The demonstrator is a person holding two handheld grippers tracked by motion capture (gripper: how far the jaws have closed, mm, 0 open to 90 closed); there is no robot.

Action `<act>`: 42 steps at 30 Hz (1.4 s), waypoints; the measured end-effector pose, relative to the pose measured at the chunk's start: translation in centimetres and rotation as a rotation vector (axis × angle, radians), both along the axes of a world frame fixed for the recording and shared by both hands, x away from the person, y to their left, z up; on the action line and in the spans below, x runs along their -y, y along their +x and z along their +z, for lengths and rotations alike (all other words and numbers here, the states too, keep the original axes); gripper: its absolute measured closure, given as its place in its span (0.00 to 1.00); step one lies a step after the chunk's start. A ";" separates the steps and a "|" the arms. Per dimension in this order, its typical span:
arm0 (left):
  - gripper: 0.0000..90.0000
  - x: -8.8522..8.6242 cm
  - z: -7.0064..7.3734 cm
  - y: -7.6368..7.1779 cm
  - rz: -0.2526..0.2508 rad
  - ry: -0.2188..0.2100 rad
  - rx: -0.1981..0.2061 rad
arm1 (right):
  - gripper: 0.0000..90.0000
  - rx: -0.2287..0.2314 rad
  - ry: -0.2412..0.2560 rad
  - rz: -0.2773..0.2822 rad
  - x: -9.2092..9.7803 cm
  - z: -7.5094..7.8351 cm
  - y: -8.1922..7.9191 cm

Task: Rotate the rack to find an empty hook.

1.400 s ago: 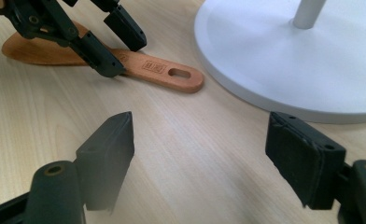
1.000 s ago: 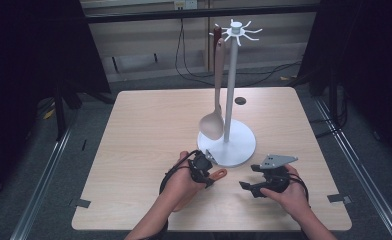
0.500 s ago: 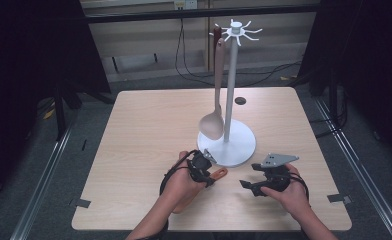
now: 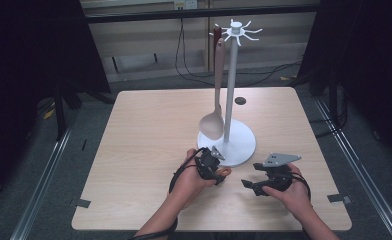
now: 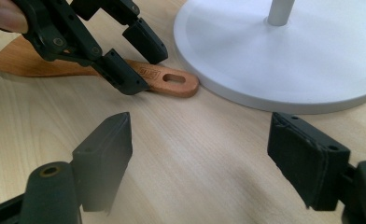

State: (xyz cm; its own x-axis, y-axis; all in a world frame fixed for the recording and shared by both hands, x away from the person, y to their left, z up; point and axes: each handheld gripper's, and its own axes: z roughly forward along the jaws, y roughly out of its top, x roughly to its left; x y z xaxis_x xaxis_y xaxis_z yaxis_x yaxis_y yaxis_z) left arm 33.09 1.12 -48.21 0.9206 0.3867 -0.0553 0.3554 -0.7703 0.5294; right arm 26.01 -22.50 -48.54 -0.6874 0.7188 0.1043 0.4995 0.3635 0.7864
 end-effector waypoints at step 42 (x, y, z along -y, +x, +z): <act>0.73 -5.2 8.2 -2.2 0.154 -0.532 0.100 | 0.38 0.087 0.308 0.070 -5.1 3.1 0.3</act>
State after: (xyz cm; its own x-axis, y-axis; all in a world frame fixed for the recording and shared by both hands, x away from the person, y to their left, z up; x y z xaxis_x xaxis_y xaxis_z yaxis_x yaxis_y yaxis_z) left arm 30.87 6.33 -40.01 0.8665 0.4595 -0.1951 0.3709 -0.3310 0.8677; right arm 26.29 -17.37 -45.44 -0.7499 0.6133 0.2482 0.4080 0.1335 0.9032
